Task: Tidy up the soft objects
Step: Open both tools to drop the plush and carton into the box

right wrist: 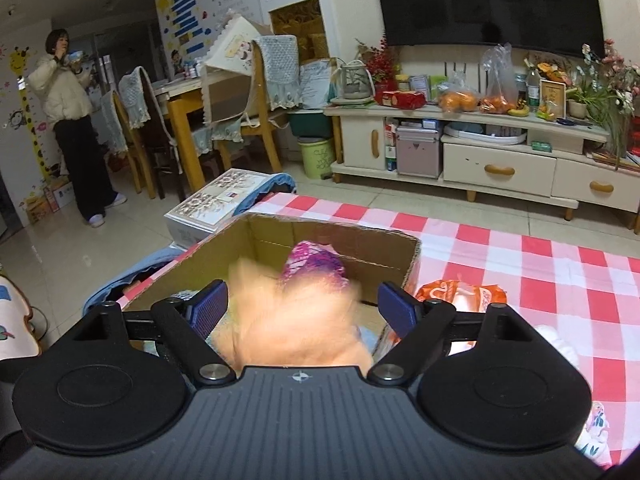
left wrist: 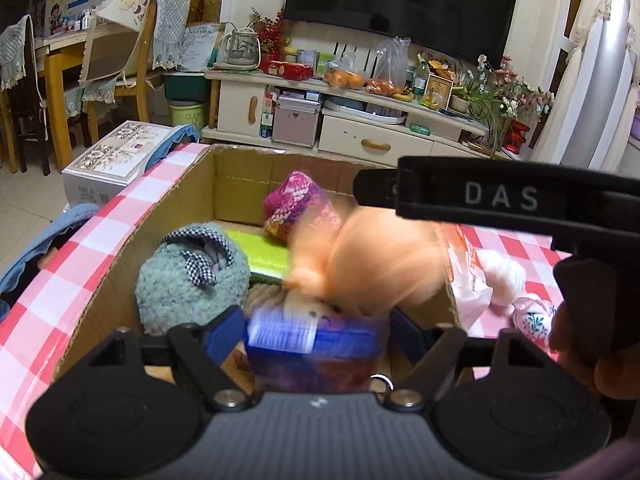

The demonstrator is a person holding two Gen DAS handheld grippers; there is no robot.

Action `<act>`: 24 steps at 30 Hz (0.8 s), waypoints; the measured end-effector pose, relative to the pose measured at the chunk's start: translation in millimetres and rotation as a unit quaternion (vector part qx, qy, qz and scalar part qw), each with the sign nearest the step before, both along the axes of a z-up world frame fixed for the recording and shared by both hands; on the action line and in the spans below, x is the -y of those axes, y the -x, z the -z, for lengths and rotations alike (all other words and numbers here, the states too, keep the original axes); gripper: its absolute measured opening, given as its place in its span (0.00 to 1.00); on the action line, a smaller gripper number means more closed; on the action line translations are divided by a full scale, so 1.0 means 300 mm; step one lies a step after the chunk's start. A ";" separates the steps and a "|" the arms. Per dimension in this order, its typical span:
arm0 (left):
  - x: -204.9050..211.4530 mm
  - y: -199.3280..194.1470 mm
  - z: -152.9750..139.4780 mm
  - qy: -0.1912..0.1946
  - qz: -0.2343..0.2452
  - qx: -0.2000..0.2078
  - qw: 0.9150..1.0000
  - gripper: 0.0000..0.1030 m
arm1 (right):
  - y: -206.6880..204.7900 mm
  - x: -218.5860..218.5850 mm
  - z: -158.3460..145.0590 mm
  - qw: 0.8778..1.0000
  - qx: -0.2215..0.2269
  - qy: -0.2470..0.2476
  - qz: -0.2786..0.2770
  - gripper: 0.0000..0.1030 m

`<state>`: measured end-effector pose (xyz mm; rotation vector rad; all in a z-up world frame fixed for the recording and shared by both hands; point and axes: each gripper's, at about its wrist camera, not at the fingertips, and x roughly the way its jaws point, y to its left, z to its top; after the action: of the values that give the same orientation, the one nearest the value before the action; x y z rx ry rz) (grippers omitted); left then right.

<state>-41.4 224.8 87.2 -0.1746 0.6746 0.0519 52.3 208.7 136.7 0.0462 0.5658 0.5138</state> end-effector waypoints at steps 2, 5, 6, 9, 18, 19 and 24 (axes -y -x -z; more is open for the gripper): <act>0.003 0.003 -0.005 -0.003 -0.001 0.004 1.000 0.88 | 0.003 0.028 -0.012 1.000 0.003 -0.014 0.011 1.00; 0.002 0.008 -0.015 -0.005 -0.007 0.012 1.000 0.88 | 0.026 0.075 -0.032 0.999 0.016 -0.025 0.037 1.00; 0.000 0.009 -0.018 -0.004 -0.010 0.014 1.000 0.88 | 0.035 0.089 -0.033 0.998 0.021 -0.027 0.048 1.00; -0.002 0.008 -0.024 -0.001 -0.017 0.019 1.000 0.88 | 0.070 0.141 -0.042 0.995 0.037 -0.034 0.082 1.00; 0.028 0.005 -0.037 -0.001 -0.021 0.030 0.999 0.88 | 0.164 0.286 -0.046 0.987 0.062 -0.045 0.139 1.00; 0.033 0.005 -0.038 -0.001 -0.020 0.031 0.999 0.88 | 0.175 0.299 -0.045 0.986 0.064 -0.046 0.144 1.00; 0.061 -0.003 -0.038 -0.005 -0.014 0.031 0.999 0.88 | 0.208 0.357 -0.027 0.984 0.068 -0.043 0.159 1.00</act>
<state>-40.5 206.5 98.5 -0.1745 0.6093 0.0763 -10.1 101.6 144.8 0.1786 0.3919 0.2273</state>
